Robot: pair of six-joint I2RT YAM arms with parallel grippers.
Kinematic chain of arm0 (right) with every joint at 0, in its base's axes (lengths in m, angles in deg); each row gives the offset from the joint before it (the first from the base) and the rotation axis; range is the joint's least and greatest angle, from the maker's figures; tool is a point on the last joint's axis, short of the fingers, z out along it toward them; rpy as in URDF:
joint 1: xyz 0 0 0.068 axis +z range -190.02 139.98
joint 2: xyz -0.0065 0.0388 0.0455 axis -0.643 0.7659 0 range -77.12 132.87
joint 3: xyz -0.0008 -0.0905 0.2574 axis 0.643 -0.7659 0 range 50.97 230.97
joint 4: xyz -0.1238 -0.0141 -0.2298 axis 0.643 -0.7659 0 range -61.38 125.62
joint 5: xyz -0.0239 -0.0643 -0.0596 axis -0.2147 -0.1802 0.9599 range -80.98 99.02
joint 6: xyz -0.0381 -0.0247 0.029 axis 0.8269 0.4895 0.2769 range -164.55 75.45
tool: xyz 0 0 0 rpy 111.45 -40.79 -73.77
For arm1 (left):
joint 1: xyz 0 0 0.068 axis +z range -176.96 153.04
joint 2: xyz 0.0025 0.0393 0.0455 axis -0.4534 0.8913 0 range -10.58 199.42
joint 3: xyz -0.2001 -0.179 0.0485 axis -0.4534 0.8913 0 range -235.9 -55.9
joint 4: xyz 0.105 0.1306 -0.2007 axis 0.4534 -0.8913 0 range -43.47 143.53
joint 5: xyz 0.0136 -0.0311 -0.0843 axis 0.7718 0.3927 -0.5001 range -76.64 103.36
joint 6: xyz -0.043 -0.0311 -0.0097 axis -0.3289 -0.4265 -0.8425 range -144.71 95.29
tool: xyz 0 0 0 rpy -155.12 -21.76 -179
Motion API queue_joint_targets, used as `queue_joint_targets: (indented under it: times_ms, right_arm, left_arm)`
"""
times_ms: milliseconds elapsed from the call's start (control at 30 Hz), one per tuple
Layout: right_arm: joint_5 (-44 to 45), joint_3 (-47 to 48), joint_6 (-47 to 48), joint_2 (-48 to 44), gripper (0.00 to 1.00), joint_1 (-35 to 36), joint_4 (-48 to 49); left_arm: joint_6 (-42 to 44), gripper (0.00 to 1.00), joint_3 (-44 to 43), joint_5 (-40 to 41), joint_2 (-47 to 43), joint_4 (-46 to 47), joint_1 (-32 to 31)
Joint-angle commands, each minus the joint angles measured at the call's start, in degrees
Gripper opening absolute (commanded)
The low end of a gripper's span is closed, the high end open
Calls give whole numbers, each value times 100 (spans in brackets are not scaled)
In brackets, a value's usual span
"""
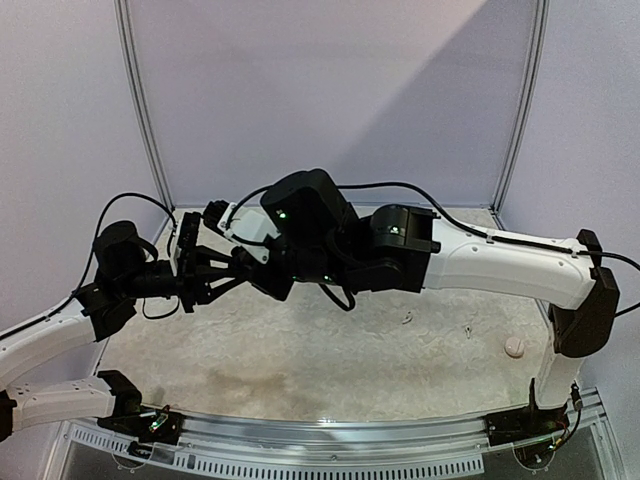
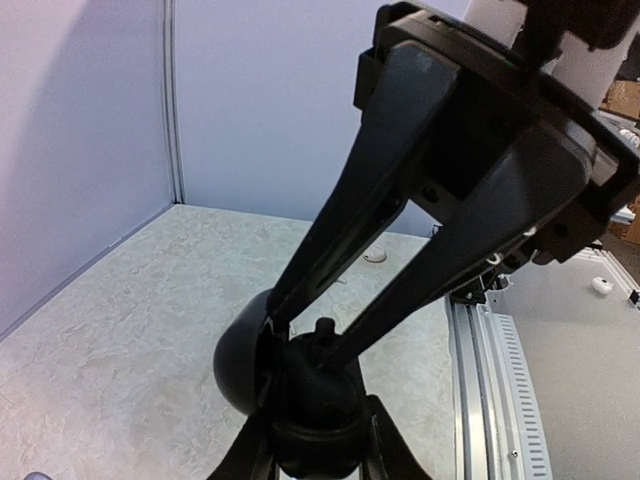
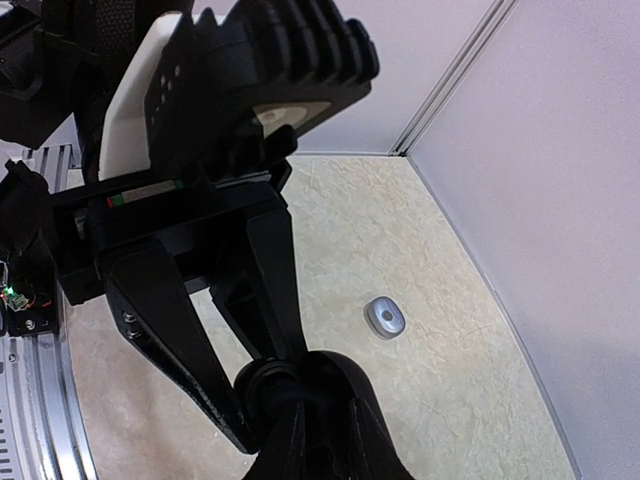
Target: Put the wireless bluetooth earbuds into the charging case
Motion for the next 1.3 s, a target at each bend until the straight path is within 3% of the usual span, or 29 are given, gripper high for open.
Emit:
queue_joint_targets:
  times_ms: [0, 867, 1267]
  right_arm:
    - [-121, 153, -83, 329, 16, -9, -537]
    - [-254, 267, -7, 135, 34, -18, -750]
    - [-968, -410, -307, -747, 32, -189, 213]
  left_arm:
    - [40, 0, -83, 1, -93, 441, -73]
    - [61, 0, -44, 15, -113, 393, -74]
    - [143, 0, -17, -29, -92, 357, -74]
